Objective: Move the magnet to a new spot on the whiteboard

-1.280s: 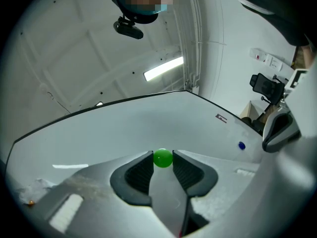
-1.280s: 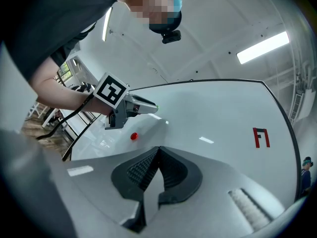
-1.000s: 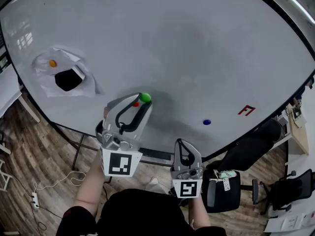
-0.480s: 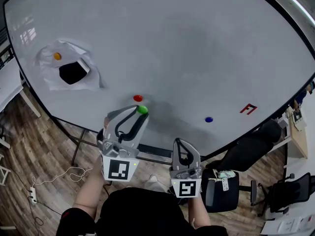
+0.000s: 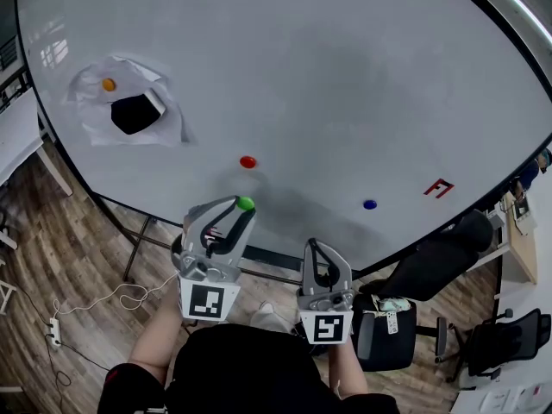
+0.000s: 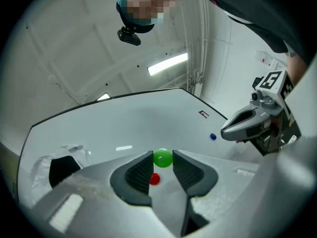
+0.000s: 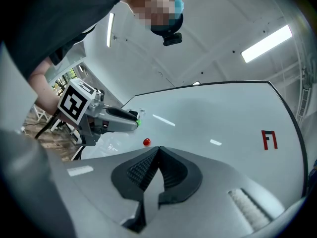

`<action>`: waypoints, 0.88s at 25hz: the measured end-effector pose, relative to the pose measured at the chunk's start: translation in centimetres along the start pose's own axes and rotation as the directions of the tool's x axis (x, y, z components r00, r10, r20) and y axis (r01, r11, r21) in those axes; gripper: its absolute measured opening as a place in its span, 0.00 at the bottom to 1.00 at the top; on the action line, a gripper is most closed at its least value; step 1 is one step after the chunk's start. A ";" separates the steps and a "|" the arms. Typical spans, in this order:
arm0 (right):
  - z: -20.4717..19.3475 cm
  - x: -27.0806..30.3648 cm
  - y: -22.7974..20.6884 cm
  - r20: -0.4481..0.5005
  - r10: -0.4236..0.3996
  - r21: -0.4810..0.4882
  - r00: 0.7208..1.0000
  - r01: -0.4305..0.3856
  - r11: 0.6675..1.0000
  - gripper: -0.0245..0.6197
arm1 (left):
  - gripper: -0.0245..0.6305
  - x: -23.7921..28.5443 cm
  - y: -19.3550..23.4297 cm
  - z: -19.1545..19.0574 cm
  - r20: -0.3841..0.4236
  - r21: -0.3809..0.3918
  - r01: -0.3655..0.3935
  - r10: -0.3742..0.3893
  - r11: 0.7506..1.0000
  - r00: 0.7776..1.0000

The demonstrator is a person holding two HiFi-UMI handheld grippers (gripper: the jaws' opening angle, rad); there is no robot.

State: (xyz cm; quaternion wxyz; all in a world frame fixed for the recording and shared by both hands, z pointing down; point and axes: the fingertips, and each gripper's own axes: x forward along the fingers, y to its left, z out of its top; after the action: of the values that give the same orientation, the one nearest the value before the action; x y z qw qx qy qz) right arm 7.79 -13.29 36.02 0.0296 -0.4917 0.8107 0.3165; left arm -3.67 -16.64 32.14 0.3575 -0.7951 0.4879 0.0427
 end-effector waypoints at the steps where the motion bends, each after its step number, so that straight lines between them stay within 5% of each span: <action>1: 0.0 0.0 0.1 -0.001 0.000 0.001 1.000 0.000 1.000 0.04 | 0.24 -0.2 -0.1 -0.1 0.000 0.002 0.000 0.000 1.000 1.000; 22: 0.8 0.3 0.4 0.013 -0.012 -0.002 1.000 0.012 1.000 0.04 | 0.24 -3.2 -0.3 -1.1 -0.014 -0.005 0.012 -0.012 1.000 1.000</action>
State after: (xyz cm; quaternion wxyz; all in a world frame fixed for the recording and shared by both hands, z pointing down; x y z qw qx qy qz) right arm 7.06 -12.94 35.47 0.0363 -0.4946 0.8071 0.3204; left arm -5.39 -14.84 34.44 0.3523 -0.7991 0.4858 0.0361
